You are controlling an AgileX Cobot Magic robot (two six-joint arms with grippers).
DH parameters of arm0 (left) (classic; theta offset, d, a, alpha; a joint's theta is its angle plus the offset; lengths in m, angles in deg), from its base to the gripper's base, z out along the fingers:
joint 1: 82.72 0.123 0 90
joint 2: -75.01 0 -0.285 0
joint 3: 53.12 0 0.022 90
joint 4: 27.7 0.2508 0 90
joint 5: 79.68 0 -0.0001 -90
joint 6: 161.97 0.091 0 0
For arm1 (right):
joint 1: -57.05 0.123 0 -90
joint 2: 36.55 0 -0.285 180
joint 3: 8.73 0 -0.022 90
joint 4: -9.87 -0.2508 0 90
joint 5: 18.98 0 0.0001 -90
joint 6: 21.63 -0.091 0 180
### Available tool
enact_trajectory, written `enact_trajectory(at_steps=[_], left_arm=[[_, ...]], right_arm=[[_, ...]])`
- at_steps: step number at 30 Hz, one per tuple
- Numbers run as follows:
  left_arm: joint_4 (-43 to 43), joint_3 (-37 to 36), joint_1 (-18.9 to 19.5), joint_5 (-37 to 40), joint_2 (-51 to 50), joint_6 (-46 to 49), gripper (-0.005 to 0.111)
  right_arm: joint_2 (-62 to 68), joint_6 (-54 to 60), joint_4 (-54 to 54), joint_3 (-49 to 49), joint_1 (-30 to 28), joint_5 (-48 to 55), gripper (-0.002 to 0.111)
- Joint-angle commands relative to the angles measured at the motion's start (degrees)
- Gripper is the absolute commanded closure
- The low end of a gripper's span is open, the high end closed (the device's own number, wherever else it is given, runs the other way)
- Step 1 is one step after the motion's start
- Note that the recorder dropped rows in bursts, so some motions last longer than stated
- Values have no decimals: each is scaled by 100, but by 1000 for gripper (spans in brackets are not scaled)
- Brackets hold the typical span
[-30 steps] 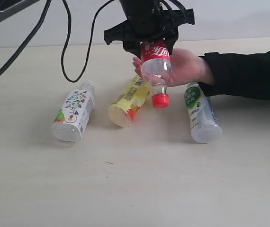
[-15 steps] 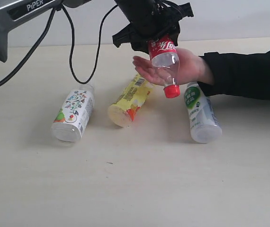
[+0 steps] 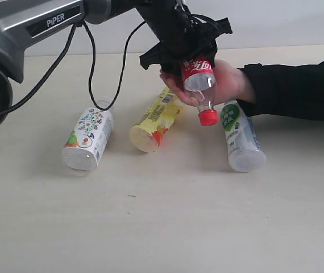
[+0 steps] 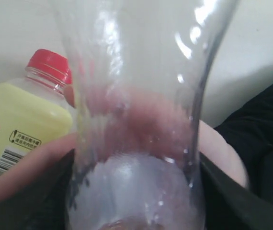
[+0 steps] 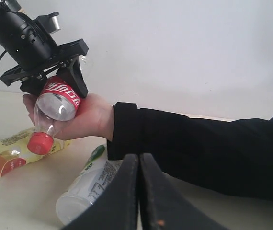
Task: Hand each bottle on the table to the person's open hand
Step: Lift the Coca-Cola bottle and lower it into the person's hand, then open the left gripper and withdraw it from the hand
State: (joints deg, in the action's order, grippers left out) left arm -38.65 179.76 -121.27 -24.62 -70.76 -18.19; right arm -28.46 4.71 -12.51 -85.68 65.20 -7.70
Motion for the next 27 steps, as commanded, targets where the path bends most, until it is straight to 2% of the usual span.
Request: enact_trajectory(at_steps=[1,8,14,17,27], left_arm=[[-16,51,34,-56,31,148,90],[-40,51,34,-56,31,148,45],[-40,51,34,-77,31,148,19],[-40,51,34,-77,56,148,15],[34,51,69,106,468,570,15]], right_arm=[[-31,-3,-13,-26,18,-17,108],[-31,-3,-13,-26,18,-17,108],[-31,-3,-13,-26,18,-17,108],[-31,-3,-13,-26,18,-17,108],[-31,-3,-13,-26,18,-17,108]])
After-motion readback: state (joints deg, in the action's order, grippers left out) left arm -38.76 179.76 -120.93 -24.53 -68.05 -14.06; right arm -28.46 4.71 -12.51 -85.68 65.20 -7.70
